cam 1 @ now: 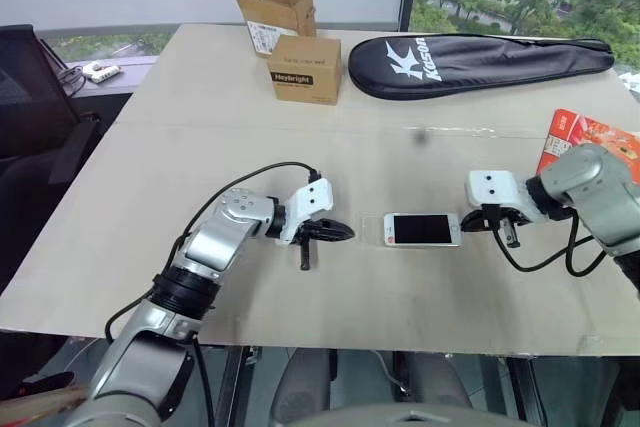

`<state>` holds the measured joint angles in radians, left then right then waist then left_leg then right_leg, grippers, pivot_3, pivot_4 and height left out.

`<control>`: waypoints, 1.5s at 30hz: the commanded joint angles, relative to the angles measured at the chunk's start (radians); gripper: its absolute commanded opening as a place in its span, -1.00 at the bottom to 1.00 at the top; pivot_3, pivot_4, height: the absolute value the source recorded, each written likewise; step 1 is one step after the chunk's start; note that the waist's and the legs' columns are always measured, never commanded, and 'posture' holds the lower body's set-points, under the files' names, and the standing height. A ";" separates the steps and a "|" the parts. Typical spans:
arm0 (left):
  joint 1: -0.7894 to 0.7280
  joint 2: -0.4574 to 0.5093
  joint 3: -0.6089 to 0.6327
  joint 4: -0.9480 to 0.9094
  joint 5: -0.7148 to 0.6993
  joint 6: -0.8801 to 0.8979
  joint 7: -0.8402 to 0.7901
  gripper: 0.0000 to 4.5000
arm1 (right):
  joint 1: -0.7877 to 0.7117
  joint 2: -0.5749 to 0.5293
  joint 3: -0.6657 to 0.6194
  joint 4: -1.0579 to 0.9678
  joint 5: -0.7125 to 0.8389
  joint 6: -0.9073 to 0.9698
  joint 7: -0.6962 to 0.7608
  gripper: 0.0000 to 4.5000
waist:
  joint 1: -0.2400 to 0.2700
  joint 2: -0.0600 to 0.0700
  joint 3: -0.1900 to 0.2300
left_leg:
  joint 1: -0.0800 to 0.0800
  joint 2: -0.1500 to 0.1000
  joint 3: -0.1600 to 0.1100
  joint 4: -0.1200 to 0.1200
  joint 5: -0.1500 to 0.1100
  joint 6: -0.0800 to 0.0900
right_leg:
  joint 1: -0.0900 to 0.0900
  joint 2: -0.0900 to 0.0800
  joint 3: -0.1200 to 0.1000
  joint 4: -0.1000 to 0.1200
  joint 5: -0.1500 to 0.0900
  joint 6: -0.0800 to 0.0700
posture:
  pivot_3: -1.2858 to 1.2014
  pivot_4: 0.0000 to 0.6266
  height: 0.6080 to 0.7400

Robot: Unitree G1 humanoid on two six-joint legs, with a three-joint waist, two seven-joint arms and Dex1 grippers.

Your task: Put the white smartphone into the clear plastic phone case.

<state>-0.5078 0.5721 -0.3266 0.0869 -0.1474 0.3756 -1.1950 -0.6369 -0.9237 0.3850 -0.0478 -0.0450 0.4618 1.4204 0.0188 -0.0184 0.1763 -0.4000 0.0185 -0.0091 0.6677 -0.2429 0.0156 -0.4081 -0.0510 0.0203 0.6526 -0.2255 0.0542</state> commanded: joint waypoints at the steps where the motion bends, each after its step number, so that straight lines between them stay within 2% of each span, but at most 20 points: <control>1: -0.008 -0.034 -0.044 0.005 0.027 -0.011 0.011 -1.00 | -0.006 0.009 0.004 -0.049 -0.004 0.023 -0.006 -0.99 | 0.001 0.000 0.000 | 0.000 0.000 0.000 0.000 0.000 0.000 | 0.000 0.000 0.000 0.000 0.000 0.000 | 0.03 -0.52 1.00; 16: -0.015 -0.100 -0.056 -0.011 0.040 0.001 0.007 -1.00 | -0.027 0.144 0.031 -0.151 0.006 0.178 -0.073 -0.99 | -0.006 0.000 -0.001 | 0.000 -0.001 -0.001 0.000 0.000 0.000 | 0.000 -0.001 -0.001 0.000 0.000 0.000 | 0.03 -0.52 1.00; 21: -0.017 -0.106 -0.039 -0.020 0.030 0.007 0.010 -1.00 | -0.018 0.122 0.012 -0.143 0.005 0.182 -0.085 -0.99 | -0.006 0.000 -0.001 | 0.000 -0.001 -0.001 0.000 0.000 0.000 | 0.000 -0.001 -0.001 0.000 0.000 0.000 | 0.03 -0.52 1.00; 24: -0.017 -0.084 0.001 -0.038 0.015 0.021 0.010 -1.00 | 0.000 0.078 -0.031 -0.134 0.026 0.171 -0.078 -0.99 | -0.004 0.000 0.000 | 0.000 -0.001 -0.001 0.000 0.000 0.000 | 0.000 -0.001 -0.001 0.000 0.000 0.000 | 0.03 -0.52 1.00; 35: -0.018 -0.034 0.139 -0.079 -0.062 0.013 0.045 -1.00 | 0.118 0.036 -0.283 -0.098 0.192 0.144 -0.163 -0.99 | -0.010 -0.001 0.000 | -0.002 0.000 -0.001 -0.002 0.000 0.000 | -0.002 0.000 -0.001 0.000 0.000 0.000 | 0.03 -0.52 1.00; 41: -0.009 -0.113 0.127 -0.099 -0.111 0.026 0.075 -1.00 | 0.199 0.196 -0.405 -0.052 0.315 0.050 -0.268 -0.99 | -0.012 -0.001 0.000 | -0.002 0.000 -0.001 -0.002 0.000 0.000 | -0.002 0.000 -0.001 0.000 0.000 0.000 | 0.03 -0.52 1.00; 45: -0.002 -0.152 0.095 -0.066 -0.104 0.027 0.080 -1.00 | 0.276 0.269 -0.418 -0.045 0.367 0.004 -0.293 -0.99 | -0.012 -0.001 0.000 | -0.003 0.000 -0.001 -0.002 0.000 0.000 | -0.003 0.000 -0.001 0.000 0.000 0.000 | 0.03 -0.52 1.00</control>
<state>-0.5082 0.4281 -0.2186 0.0311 -0.2392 0.4057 -1.1224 -0.3664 -0.6609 0.0089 -0.0804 0.2873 0.5060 1.1296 0.0063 -0.0192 0.1767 -0.4027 0.0188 -0.0101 0.6659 -0.2432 0.0161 -0.4110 -0.0506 0.0198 0.6527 -0.2254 0.0547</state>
